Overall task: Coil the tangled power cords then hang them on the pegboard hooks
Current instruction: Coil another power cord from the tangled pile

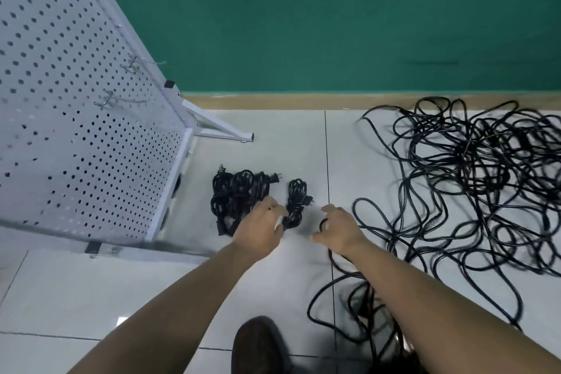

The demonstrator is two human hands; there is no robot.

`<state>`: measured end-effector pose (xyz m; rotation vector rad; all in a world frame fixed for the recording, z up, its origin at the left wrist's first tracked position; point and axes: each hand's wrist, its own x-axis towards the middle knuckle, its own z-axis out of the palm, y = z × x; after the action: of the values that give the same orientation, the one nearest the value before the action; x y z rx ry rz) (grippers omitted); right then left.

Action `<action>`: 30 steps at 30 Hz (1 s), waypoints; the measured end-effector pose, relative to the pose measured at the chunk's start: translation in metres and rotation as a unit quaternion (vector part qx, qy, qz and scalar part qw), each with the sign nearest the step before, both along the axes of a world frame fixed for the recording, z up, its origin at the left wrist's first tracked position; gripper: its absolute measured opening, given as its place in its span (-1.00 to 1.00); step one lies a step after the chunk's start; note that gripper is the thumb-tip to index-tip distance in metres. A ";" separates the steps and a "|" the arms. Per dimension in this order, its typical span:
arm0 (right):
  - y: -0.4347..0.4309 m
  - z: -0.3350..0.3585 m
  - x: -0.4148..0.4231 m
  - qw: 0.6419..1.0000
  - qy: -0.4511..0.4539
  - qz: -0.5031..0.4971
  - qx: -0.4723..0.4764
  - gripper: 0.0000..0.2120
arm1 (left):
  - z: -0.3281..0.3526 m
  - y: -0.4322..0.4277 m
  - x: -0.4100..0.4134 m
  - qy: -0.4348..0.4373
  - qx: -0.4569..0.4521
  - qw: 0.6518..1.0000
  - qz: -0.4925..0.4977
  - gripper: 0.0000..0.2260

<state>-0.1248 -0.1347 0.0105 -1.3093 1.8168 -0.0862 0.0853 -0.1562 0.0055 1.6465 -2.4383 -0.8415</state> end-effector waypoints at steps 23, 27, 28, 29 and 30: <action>0.195 -0.002 -0.124 0.992 0.107 -0.041 -0.045 -0.61 | -0.004 0.136 -0.091 -0.006 0.097 0.994 -0.042 -0.47; 0.212 -0.009 -0.132 0.992 0.115 -0.046 -0.003 -0.63 | -0.014 0.146 -0.092 -0.008 0.135 0.991 0.022 -0.40; 0.214 -0.011 -0.132 0.993 0.105 -0.050 0.002 -0.64 | -0.016 0.146 -0.091 -0.003 0.133 0.991 0.031 -0.45; 0.217 -0.012 -0.131 0.994 0.096 -0.055 0.006 -0.64 | -0.018 0.146 -0.090 0.005 0.127 0.991 0.036 -0.52; 0.217 -0.014 -0.130 0.994 0.087 -0.059 0.007 -0.65 | -0.019 0.145 -0.089 0.018 0.122 0.991 0.047 -0.61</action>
<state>-0.2549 0.0825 -0.0035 -1.2312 2.0392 -0.0224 -0.0039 -0.0111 -0.0140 1.7898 -2.2900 -1.1832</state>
